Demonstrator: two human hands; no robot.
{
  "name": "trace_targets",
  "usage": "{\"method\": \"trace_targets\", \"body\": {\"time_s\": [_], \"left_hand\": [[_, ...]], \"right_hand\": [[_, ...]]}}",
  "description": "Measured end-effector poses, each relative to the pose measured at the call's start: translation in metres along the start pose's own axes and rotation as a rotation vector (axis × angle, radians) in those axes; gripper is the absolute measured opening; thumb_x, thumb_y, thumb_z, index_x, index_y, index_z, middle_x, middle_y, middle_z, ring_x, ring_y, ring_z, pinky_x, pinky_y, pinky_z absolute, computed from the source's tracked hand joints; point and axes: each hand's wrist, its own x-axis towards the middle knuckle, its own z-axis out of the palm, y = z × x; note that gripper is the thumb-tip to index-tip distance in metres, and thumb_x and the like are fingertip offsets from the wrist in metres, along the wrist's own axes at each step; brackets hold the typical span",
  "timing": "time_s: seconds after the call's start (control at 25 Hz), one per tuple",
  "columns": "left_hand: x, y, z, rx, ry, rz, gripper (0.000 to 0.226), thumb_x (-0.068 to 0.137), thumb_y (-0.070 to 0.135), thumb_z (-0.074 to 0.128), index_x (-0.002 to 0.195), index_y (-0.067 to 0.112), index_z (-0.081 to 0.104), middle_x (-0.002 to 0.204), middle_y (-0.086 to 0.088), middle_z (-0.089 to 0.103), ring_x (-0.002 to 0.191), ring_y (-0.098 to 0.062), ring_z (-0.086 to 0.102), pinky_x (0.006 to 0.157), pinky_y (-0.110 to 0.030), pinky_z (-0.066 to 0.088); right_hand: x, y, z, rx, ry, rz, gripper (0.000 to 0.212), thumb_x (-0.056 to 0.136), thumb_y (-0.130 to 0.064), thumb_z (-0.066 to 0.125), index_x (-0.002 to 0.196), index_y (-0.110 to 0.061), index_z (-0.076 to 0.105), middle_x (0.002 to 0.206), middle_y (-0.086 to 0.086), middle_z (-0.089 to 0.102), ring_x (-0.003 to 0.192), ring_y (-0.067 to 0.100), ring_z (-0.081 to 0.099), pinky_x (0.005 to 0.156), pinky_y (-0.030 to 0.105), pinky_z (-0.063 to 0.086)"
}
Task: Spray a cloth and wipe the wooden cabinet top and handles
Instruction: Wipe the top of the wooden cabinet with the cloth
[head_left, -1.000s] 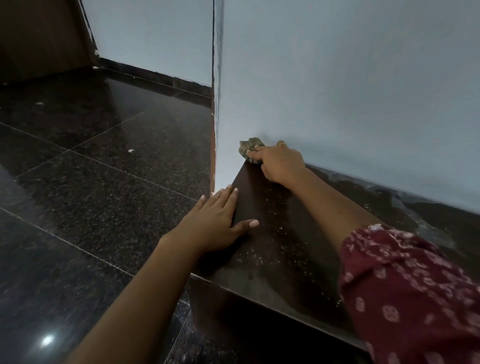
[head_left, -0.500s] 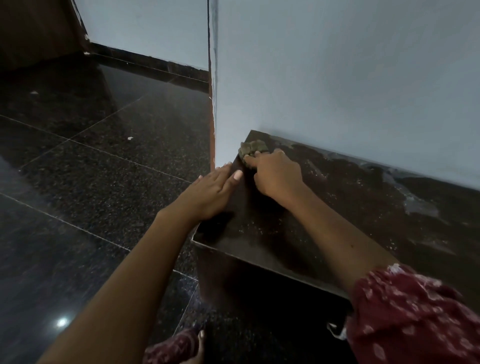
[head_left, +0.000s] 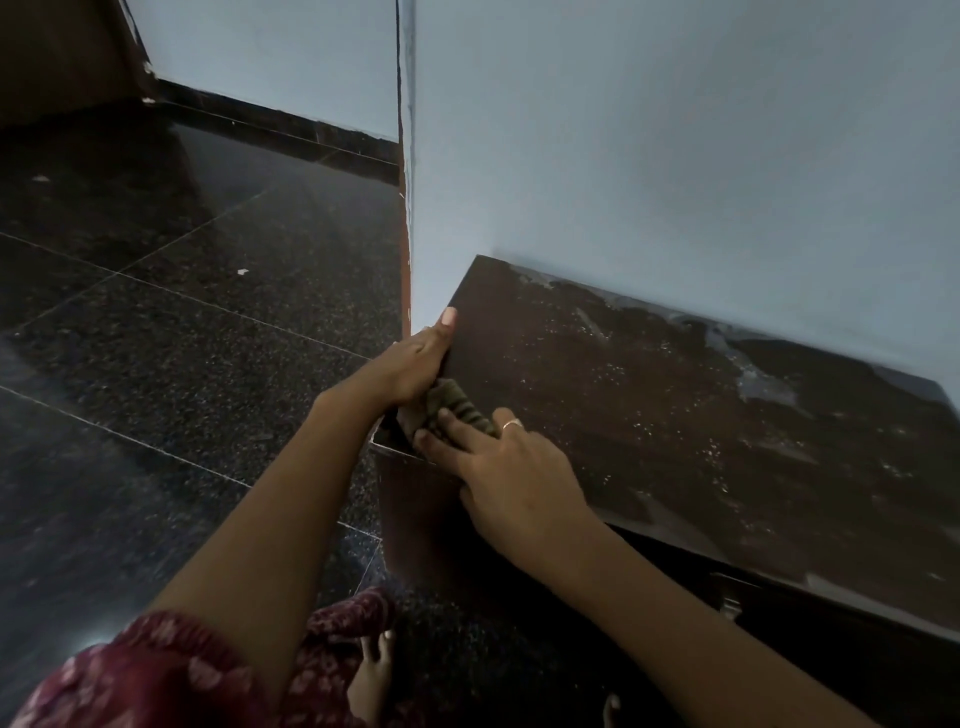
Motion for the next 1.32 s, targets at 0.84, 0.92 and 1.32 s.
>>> {"method": "trace_targets", "body": {"time_s": [0.84, 0.92, 1.32], "left_hand": [[0.024, -0.013, 0.027, 0.537, -0.015, 0.117, 0.065, 0.095, 0.052, 0.01, 0.15, 0.02, -0.002, 0.16, 0.004, -0.008, 0.146, -0.008, -0.012, 0.121, -0.037, -0.007], [0.025, -0.014, 0.028, 0.558, -0.024, 0.109, 0.065, 0.094, 0.053, 0.01, 0.149, 0.021, -0.003, 0.16, 0.004, -0.011, 0.146, -0.009, -0.014, 0.12, -0.037, -0.008], [0.023, -0.008, 0.027, 0.437, -0.031, 0.087, 0.06, 0.097, 0.047, 0.005, 0.15, 0.019, 0.002, 0.16, 0.004, -0.007, 0.146, -0.008, -0.012, 0.118, -0.037, -0.01]], "right_hand": [[0.167, 0.146, 0.007, -0.114, -0.158, 0.301, 0.056, 0.092, 0.0, 0.037, 0.143, -0.024, 0.034, 0.154, 0.011, 0.029, 0.143, 0.031, 0.023, 0.116, 0.041, 0.022], [0.176, 0.157, 0.004, -0.089, -0.162, 0.335, 0.055, 0.092, 0.001, 0.036, 0.144, -0.017, 0.033, 0.157, 0.012, 0.021, 0.144, 0.032, 0.019, 0.116, 0.04, 0.02], [0.096, 0.105, -0.004, 0.049, -0.169, 0.329, 0.061, 0.093, -0.002, 0.038, 0.148, -0.02, 0.019, 0.159, 0.006, 0.013, 0.145, 0.027, 0.018, 0.117, 0.041, 0.02]]}}
